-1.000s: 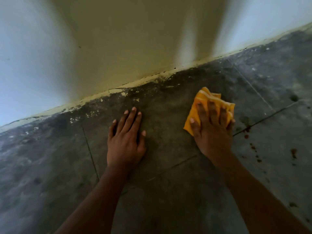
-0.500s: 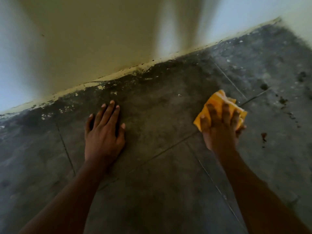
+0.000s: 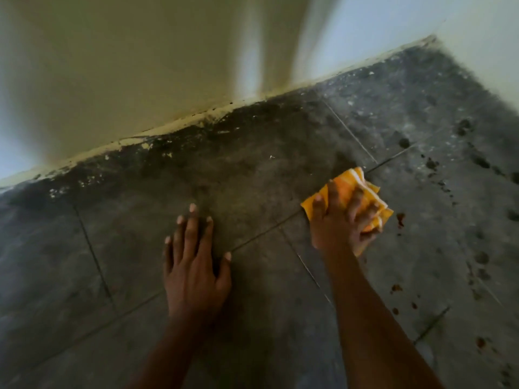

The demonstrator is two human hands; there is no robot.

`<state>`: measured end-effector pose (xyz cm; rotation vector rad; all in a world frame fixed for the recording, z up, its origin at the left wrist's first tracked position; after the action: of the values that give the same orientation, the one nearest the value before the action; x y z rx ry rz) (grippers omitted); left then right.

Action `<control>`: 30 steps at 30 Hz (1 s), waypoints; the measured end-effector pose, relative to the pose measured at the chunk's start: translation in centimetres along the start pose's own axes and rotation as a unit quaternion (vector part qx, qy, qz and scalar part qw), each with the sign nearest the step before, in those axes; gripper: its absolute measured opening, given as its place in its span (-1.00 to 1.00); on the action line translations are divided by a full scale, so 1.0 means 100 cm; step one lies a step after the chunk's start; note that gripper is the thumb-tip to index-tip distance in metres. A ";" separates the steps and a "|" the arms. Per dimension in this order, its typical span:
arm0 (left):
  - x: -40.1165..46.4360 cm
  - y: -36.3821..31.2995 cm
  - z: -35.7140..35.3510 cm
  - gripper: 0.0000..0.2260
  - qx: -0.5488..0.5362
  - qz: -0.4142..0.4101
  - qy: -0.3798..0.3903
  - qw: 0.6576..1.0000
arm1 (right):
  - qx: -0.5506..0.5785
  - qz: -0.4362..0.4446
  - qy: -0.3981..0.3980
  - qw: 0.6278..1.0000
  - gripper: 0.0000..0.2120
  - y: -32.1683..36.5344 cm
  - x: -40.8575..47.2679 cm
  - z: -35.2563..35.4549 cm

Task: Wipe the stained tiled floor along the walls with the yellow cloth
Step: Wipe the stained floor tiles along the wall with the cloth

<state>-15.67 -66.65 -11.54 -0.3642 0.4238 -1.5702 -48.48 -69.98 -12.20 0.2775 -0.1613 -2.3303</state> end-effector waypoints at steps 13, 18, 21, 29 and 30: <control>-0.018 -0.055 -0.039 -0.36 0.066 -0.033 0.022 0.997 | -0.049 0.086 -0.037 0.994 -0.40 -0.048 0.001 0.012; -0.019 -0.053 -0.039 -0.38 0.069 -0.020 0.018 0.997 | -0.018 0.081 -0.007 0.997 -0.43 -0.005 0.008 -0.003; -0.018 -0.057 -0.036 -0.38 0.068 -0.024 0.011 0.997 | -0.058 0.190 -0.040 0.979 -0.44 -0.048 -0.062 -0.004; -0.018 -0.057 -0.037 -0.39 0.077 -0.027 0.021 0.996 | -0.009 0.034 -0.012 0.999 -0.42 -0.089 0.003 0.012; -0.018 -0.058 -0.037 -0.39 0.074 -0.025 0.021 0.997 | -0.017 0.058 -0.003 0.998 -0.42 -0.084 -0.004 0.007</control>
<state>-22.41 -64.50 -11.93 -0.2300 0.3294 -1.6496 -54.21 -63.85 -13.09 0.2384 -0.1366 -2.2176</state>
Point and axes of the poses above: each hand's wrist, its own x-axis towards the middle knuckle, its own z-axis out of the back of the hand, y = z × x, the point moved 10 cm from there along x, towards the middle knuckle, and after that the axes turned 4 degrees about -x, right-handed, at the moved point
